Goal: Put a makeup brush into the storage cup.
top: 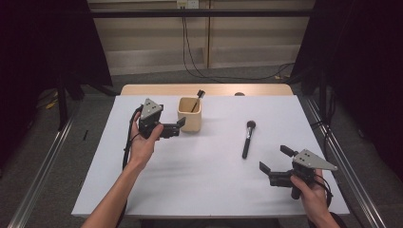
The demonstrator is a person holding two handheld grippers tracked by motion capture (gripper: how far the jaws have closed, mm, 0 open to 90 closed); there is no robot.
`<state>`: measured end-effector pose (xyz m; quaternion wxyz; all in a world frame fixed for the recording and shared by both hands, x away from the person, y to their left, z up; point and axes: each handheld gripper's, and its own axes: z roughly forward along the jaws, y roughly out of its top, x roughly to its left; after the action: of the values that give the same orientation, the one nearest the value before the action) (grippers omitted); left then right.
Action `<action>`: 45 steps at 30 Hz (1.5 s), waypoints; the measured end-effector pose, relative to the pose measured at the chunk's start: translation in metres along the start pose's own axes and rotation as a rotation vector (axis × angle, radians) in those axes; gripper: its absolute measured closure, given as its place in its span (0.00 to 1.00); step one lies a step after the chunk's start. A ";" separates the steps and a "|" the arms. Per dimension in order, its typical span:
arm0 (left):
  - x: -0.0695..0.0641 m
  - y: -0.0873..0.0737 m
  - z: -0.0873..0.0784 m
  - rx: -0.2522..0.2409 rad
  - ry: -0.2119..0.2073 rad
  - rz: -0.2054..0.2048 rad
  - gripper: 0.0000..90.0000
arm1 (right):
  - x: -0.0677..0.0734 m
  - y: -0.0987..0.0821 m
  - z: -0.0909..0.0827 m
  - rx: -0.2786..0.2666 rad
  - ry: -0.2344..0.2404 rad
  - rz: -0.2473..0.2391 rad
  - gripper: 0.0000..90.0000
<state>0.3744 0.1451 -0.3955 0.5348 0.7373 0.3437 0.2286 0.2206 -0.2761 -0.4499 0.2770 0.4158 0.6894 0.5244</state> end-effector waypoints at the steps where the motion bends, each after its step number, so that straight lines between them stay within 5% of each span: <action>1: 0.000 -0.002 -0.002 -0.008 -0.009 -0.010 0.04 | 0.000 0.000 0.000 0.001 0.000 0.000 0.00; 11: 0.003 -0.015 -0.030 -0.036 0.027 -0.018 0.04 | -0.001 0.000 -0.001 0.001 -0.004 -0.001 0.00; 20: -0.005 -0.026 -0.056 -0.038 0.005 0.000 0.02 | 0.000 0.000 0.001 0.005 0.001 -0.004 0.00; 32: -0.006 -0.050 -0.092 -0.057 0.046 -0.041 0.02 | 0.000 0.000 0.001 0.001 0.003 -0.004 0.00; 35: -0.006 -0.055 -0.100 -0.076 0.027 -0.068 0.02 | 0.000 0.000 0.001 0.003 0.000 -0.002 0.00; 45: -0.012 -0.072 -0.128 -0.064 0.061 -0.061 0.02 | -0.001 0.001 0.003 0.002 -0.013 0.015 0.00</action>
<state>0.2574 0.2306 -0.4220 0.5542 0.7017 0.3747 0.2452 0.2236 -0.2758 -0.4496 0.2774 0.4245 0.6849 0.5231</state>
